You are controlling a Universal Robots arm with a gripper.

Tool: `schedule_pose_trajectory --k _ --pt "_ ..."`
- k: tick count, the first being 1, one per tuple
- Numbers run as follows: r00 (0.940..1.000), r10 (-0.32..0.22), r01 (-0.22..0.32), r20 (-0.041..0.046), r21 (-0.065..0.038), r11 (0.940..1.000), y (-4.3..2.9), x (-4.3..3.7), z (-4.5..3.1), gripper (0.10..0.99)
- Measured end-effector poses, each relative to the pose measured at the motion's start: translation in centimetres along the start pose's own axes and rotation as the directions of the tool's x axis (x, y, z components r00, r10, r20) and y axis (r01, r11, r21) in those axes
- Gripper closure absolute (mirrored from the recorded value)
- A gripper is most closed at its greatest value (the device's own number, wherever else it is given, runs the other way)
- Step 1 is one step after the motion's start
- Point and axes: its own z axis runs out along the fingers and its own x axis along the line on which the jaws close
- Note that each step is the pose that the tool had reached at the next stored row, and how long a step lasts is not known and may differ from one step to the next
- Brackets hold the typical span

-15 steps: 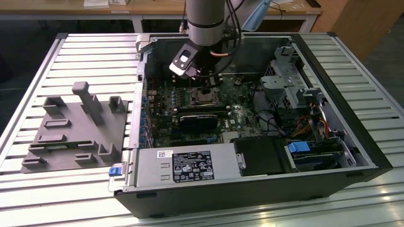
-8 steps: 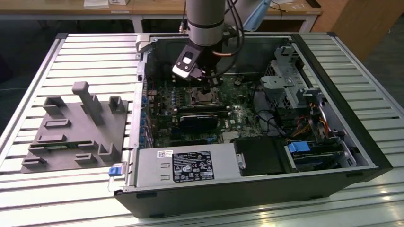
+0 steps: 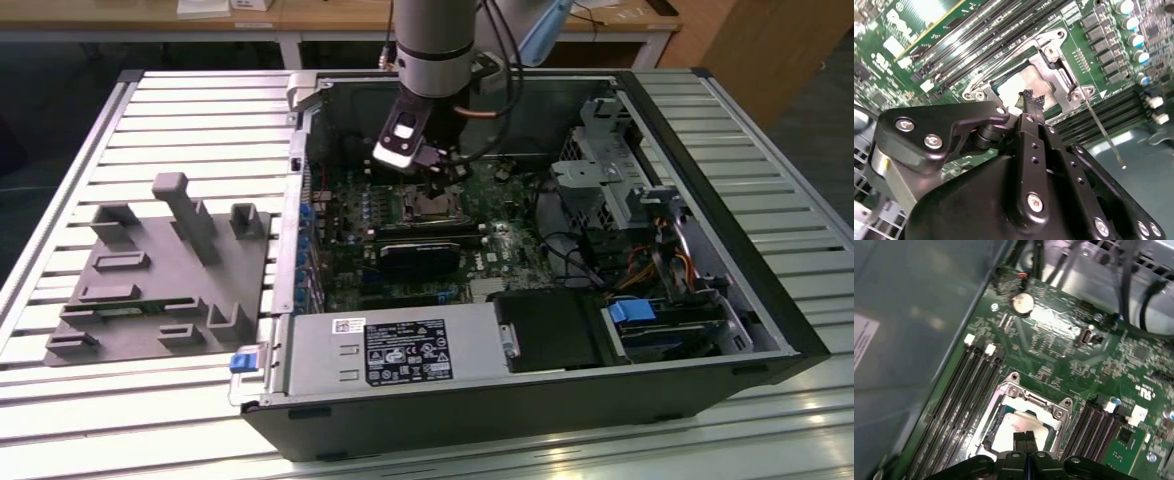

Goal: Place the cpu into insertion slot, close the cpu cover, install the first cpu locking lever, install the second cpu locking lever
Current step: 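Close the cpu cover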

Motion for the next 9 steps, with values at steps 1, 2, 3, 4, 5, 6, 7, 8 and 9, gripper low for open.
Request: schedule_pose_trajectory --k 1,2,3,4,5,6,7,8,9 --pt "0.9998 -0.017 0.017 -0.0011 0.000 0.9998 0.00 0.00 0.00 0.980" --pt "0.9994 -0.034 0.034 -0.0021 0.000 0.9994 0.00 0.00 0.00 0.980" --pt "0.9986 -0.052 0.052 -0.0033 0.000 0.9986 0.00 0.00 0.00 0.980" --pt "0.9976 -0.070 0.070 -0.0046 0.000 0.9976 0.00 0.00 0.00 0.980" --pt "0.9962 -0.087 0.087 -0.0060 0.000 0.9962 0.00 0.00 0.00 0.980" --pt "0.9945 -0.104 0.104 -0.0073 0.000 0.9945 0.00 0.00 0.00 0.980" --pt "0.9924 -0.123 0.123 -0.0087 0.000 0.9924 0.00 0.00 0.00 0.980" --pt "0.9900 -0.141 0.141 -0.0100 0.000 0.9901 0.00 0.00 0.00 0.980" --pt "0.9874 -0.158 0.158 -0.0114 -0.001 0.9875 0.00 0.00 0.00 0.980"
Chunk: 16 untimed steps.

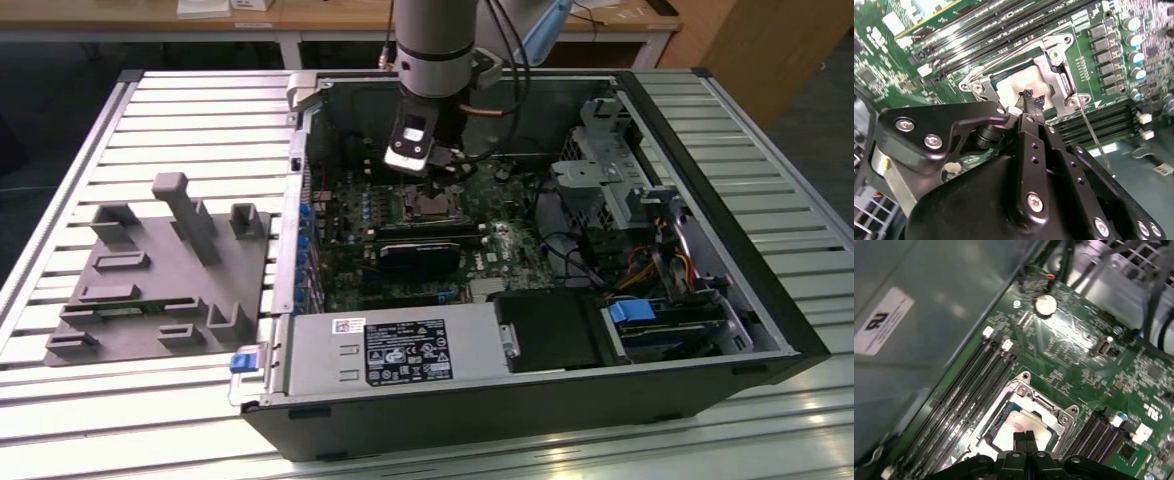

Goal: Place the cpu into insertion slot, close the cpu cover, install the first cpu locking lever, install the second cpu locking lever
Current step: 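Close the cpu cover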

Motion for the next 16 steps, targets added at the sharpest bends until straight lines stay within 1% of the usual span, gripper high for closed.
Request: schedule_pose_trajectory --k 4,8,12,16 --pt "0.9976 -0.069 0.069 -0.0050 0.000 0.9976 0.00 0.00 0.00 0.980" --pt "0.9901 -0.140 0.140 -0.0099 0.000 0.9902 0.00 0.00 0.00 0.980" --pt "0.9782 -0.207 0.207 -0.0140 0.000 0.9783 0.00 0.00 0.00 0.980" --pt "0.9613 -0.275 0.275 -0.0172 0.001 0.9615 -0.01 0.00 -0.01 0.980"
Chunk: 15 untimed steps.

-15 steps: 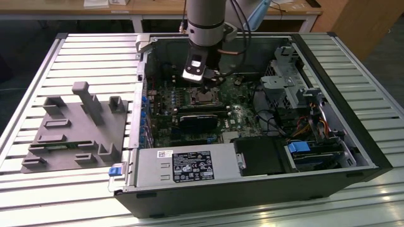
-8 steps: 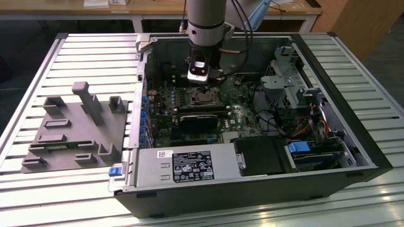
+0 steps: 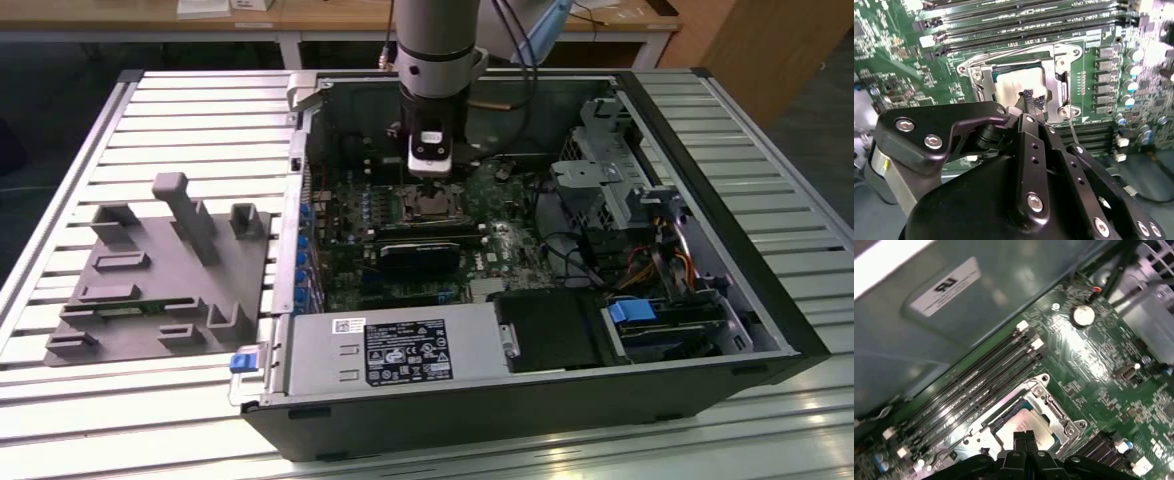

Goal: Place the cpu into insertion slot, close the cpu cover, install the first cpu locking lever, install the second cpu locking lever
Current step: 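Close the cpu cover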

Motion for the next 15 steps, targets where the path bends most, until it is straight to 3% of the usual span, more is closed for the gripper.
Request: schedule_pose_trajectory --k 4,8,11,15 --pt "0.9976 -0.068 0.068 -0.0025 0.003 0.9976 0.00 0.00 0.01 0.980" --pt "0.9908 -0.135 0.135 -0.0039 0.007 0.9908 0.00 0.00 0.02 0.980" --pt "0.9828 -0.184 0.184 -0.0054 0.009 0.9828 0.00 0.00 0.02 0.980" --pt "0.9675 -0.253 0.253 -0.0081 0.012 0.9675 0.00 0.00 0.02 0.980"
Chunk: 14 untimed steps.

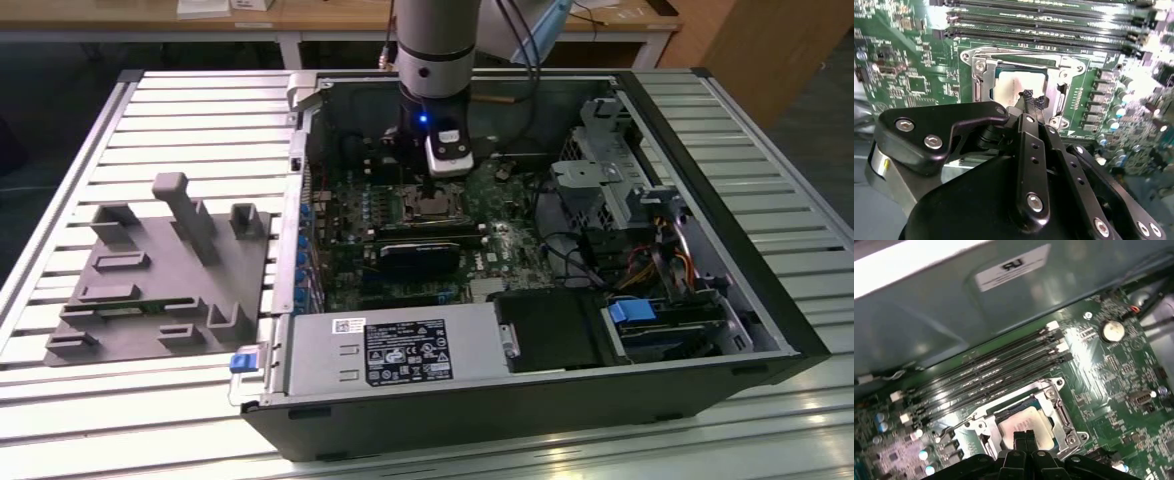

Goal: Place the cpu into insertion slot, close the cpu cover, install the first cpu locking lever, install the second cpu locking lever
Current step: 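Close the cpu cover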

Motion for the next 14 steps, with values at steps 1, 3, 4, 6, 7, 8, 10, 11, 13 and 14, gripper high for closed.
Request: schedule_pose_trajectory --k 1,3,4,6,7,8,10,11,13,14 --pt "0.9998 -0.018 0.018 -0.0006 0.001 0.9998 0.00 0.00 0.00 0.980" --pt "0.9986 -0.053 0.053 -0.0015 0.002 0.9986 0.01 0.00 0.01 0.980" --pt "0.9974 -0.072 0.072 -0.0021 0.003 0.9974 0.00 0.00 0.02 0.980" --pt "0.9942 -0.107 0.107 -0.0031 0.005 0.9942 0.00 0.00 0.02 0.980" --pt "0.9921 -0.125 0.125 -0.0037 0.006 0.9921 0.00 0.00 0.03 0.980" --pt "0.9899 -0.142 0.142 -0.0042 0.007 0.9898 0.00 0.00 0.04 0.980" --pt "0.9845 -0.175 0.175 -0.0049 0.010 0.9845 0.00 0.00 0.05 0.980" --pt "0.9818 -0.190 0.190 -0.0052 0.011 0.9817 0.00 0.00 0.05 0.980" --pt "0.9757 -0.219 0.219 -0.0062 0.013 0.9756 -0.01 0.00 0.07 0.980" --pt "0.9727 -0.232 0.232 -0.0069 0.013 0.9727 -0.01 0.00 0.08 0.980"
